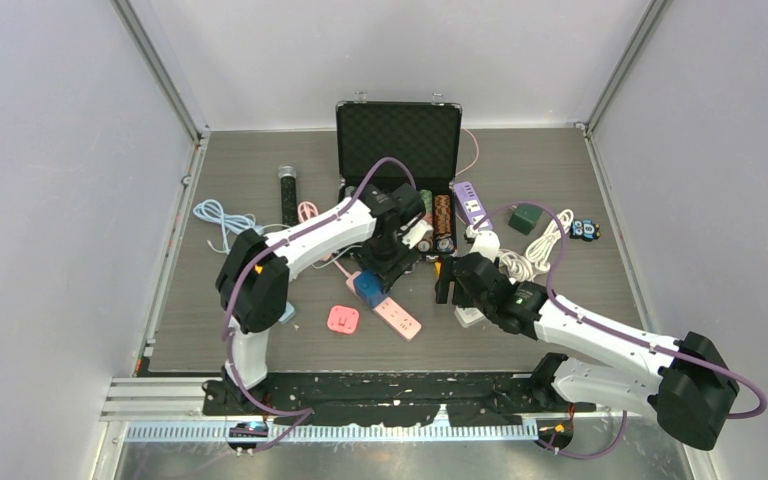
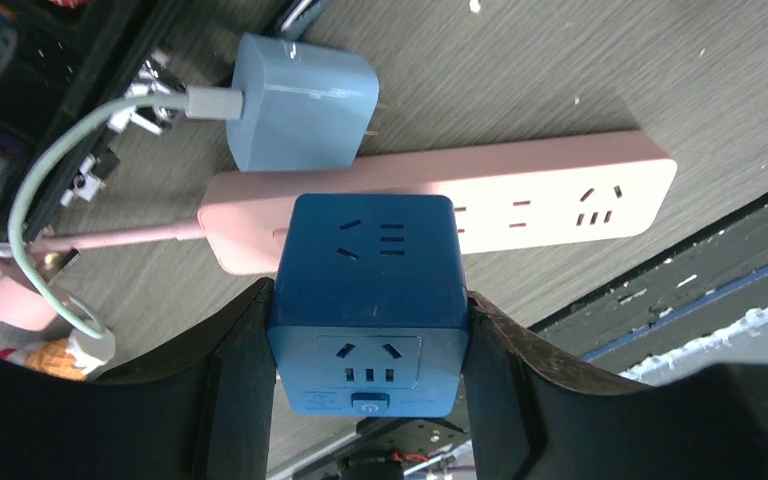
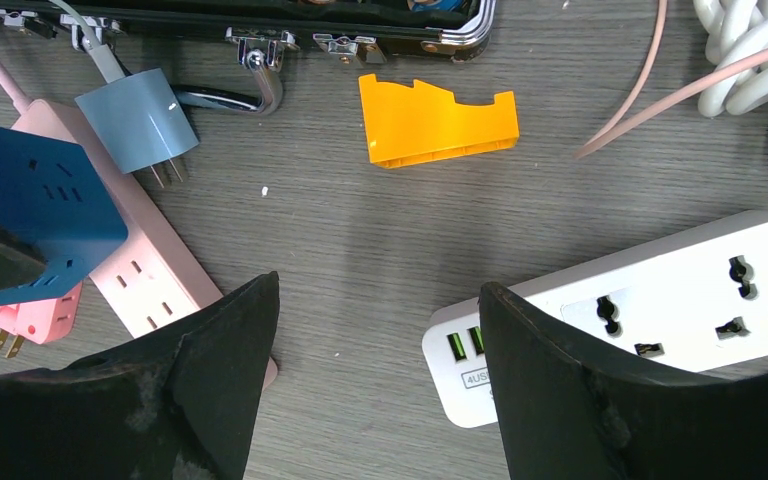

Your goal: Insert the plug

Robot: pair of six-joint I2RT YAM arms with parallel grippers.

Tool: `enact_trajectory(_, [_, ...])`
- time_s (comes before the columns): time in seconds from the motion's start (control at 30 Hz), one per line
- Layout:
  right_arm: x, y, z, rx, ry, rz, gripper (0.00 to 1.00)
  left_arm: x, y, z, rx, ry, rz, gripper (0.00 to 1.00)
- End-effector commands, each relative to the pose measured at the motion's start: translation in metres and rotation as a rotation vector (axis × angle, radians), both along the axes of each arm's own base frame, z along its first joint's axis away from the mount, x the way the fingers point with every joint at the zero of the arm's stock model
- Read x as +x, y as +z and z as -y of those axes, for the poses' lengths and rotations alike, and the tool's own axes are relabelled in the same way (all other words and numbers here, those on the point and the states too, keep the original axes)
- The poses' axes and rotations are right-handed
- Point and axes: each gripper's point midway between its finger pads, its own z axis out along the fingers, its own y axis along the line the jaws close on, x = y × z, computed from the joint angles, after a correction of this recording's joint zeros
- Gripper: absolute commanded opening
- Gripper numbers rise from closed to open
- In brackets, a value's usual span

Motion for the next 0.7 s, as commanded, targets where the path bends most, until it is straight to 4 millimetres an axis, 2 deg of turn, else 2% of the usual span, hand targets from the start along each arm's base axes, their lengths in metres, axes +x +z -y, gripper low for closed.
enact_trajectory(0.0, [0.006,0.008,-0.001,0.033,-0.033,0.027,0.77,-0.02,-0.026,-0.001,0.03,-0.093,-0.099,0.0])
enact_trajectory(0.13, [0.006,0.008,0.0,0.034,-0.036,0.027,0.77,-0.023,-0.028,0.001,0.027,-0.098,-0.094,0.0])
enact_trajectory(0.17, [0.002,0.007,-0.006,0.052,-0.008,0.007,0.77,-0.022,-0.029,-0.001,0.044,-0.088,-0.091,0.0])
enact_trajectory(0.4, [0.006,0.009,0.0,0.034,-0.037,0.03,0.77,-0.023,-0.042,-0.008,0.108,-0.008,-0.098,0.0])
enact_trajectory(0.67, [0.005,0.013,0.005,0.042,-0.052,0.046,0.77,-0.042,-0.075,-0.032,0.159,0.127,-0.064,0.0])
